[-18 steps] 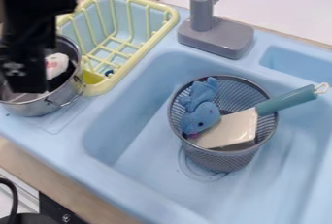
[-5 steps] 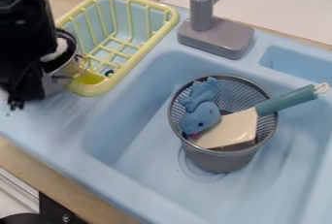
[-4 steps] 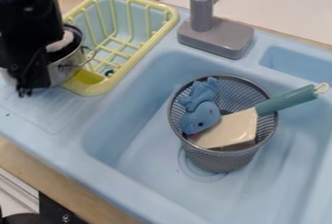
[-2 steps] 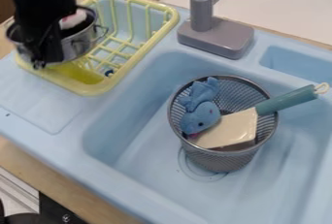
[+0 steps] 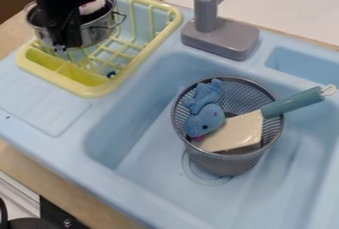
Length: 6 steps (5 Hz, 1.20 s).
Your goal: Put the silver pot in the yellow basket
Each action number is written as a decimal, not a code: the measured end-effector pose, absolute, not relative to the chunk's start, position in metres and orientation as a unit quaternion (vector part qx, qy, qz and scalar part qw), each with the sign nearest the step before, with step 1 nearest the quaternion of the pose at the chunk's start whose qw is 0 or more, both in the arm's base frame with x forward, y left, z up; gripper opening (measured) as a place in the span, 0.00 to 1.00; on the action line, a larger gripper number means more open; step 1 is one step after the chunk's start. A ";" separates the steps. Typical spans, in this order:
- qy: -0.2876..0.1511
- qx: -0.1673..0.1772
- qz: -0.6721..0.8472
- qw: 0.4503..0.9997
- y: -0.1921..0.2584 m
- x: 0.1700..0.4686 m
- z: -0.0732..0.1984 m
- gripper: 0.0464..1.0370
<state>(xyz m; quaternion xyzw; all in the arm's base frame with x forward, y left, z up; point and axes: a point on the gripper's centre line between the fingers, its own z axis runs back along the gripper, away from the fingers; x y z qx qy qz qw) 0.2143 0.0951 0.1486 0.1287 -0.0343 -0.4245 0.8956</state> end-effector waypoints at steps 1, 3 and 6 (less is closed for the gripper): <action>-0.019 0.132 -0.447 0.885 0.098 0.229 0.139 0.01; -0.018 0.121 -0.495 0.860 0.097 0.248 0.124 0.01; -0.032 0.115 -0.519 0.846 0.083 0.252 0.117 0.01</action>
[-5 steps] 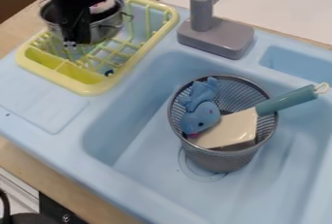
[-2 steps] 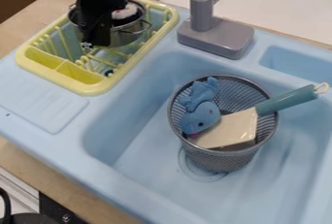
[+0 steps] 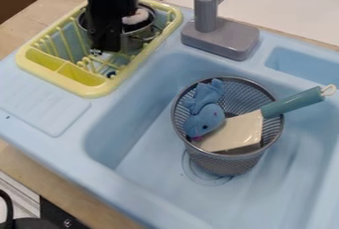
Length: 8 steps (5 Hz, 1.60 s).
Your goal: Put the silver pot in the yellow basket
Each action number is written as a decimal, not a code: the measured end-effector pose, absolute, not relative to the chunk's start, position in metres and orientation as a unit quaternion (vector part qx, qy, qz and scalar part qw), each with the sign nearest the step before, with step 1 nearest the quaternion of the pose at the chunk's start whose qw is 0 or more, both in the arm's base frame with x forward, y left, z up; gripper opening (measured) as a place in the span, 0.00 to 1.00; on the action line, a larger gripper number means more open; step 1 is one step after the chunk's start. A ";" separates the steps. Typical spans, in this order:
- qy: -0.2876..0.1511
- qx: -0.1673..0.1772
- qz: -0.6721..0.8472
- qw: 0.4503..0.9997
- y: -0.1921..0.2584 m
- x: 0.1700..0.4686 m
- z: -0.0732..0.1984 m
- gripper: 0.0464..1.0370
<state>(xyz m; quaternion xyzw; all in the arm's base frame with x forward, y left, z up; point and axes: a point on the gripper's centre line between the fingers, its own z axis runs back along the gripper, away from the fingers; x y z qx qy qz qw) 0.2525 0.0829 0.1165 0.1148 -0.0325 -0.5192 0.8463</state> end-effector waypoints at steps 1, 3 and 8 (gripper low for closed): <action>-0.028 0.116 -0.515 0.849 0.084 0.253 0.112 0.02; -0.015 0.132 -0.482 0.866 0.085 0.254 0.104 0.29; -0.002 0.128 -0.395 0.910 0.101 0.247 0.124 0.96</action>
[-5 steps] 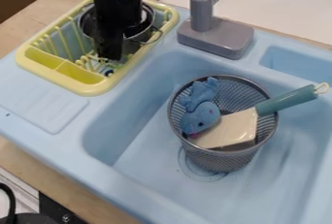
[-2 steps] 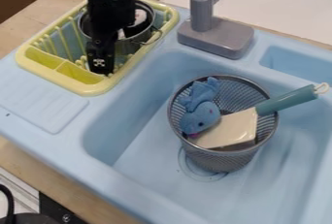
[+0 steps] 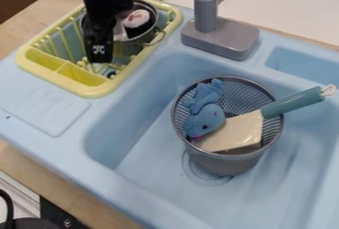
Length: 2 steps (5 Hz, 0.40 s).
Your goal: Put the silver pot in the yellow basket
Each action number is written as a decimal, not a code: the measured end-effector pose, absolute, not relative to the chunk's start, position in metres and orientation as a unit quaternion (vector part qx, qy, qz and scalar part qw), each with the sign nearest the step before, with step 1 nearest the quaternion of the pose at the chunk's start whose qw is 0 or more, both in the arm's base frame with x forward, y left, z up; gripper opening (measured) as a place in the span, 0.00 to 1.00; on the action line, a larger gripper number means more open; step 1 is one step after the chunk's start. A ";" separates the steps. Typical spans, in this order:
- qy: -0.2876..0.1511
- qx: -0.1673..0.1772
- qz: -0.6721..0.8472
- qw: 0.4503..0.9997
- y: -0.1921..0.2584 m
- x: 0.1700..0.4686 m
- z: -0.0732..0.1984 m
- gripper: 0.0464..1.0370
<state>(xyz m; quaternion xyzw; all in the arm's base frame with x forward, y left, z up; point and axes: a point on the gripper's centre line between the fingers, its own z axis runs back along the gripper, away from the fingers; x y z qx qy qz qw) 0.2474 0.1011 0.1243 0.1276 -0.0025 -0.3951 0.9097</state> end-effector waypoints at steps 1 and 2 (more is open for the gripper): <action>0.000 0.126 -0.377 0.918 0.101 0.242 0.132 0.96; -0.002 0.130 -0.351 0.927 0.099 0.236 0.142 0.96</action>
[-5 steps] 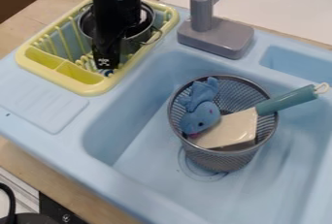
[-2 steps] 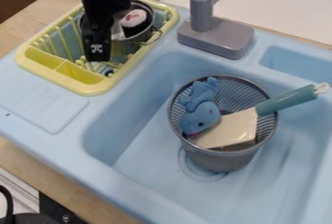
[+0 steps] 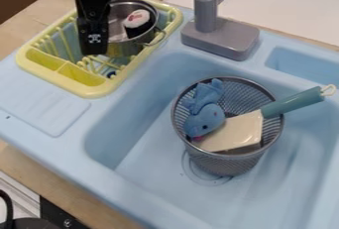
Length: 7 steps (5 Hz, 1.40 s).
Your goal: Put the silver pot in the yellow basket
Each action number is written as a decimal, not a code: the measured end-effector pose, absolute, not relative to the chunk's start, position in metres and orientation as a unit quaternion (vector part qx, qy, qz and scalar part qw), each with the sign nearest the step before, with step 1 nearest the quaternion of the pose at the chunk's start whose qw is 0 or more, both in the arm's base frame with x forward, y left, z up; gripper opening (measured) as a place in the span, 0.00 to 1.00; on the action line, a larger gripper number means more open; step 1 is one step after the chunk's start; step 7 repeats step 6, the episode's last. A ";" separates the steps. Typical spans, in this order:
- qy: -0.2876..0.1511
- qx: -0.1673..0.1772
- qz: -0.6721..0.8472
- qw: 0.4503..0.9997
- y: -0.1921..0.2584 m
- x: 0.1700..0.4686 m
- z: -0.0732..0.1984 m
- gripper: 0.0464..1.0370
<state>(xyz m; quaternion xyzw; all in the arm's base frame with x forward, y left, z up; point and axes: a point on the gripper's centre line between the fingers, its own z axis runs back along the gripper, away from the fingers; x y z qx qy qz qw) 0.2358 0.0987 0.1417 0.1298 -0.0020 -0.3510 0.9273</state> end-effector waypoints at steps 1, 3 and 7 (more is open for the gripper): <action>-0.002 0.113 -0.304 0.946 0.088 0.225 0.150 0.96; -0.006 0.080 -0.228 0.970 0.084 0.209 0.154 0.96; -0.031 0.078 -0.123 0.989 0.105 0.198 0.130 0.96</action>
